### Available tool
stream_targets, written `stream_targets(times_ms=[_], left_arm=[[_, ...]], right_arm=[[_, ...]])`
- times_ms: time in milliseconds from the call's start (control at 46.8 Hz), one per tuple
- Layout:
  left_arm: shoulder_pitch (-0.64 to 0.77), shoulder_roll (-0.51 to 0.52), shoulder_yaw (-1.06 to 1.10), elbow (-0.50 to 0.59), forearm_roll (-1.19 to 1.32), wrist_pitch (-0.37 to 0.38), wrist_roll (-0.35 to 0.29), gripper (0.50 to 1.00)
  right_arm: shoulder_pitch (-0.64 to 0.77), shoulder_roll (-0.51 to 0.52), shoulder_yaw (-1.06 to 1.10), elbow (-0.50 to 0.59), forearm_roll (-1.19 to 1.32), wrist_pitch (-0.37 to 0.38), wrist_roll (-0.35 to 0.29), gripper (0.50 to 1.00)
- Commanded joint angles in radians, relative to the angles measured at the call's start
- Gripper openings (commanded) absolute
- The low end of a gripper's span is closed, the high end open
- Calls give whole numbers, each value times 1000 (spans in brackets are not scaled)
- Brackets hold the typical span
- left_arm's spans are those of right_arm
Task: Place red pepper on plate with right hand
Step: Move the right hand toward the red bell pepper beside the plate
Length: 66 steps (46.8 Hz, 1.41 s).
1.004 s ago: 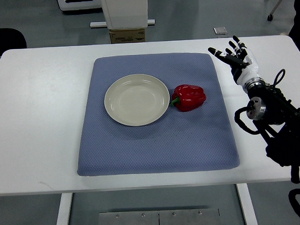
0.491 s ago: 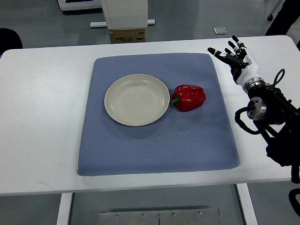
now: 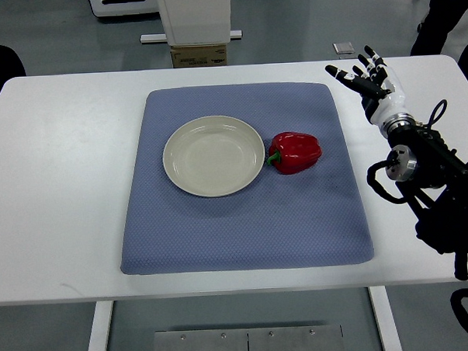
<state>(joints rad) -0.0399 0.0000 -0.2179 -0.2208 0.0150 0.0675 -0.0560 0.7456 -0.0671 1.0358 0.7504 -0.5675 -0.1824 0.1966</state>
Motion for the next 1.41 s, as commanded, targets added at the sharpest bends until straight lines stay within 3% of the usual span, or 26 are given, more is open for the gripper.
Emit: stream_targets(times_ms=[0, 1004, 1389], left_arm=[[0, 0, 0, 0, 0, 0, -1, 1000], [0, 0, 0, 0, -1, 0, 1, 1000], [0, 0, 0, 0, -1, 0, 1, 1000]], right_arm=[[-2, 1, 0, 0, -2, 0, 3, 1000], [26, -40, -128, 9, -2, 1, 3, 1000], [123, -144, -393, 30, -2, 8, 6, 998]])
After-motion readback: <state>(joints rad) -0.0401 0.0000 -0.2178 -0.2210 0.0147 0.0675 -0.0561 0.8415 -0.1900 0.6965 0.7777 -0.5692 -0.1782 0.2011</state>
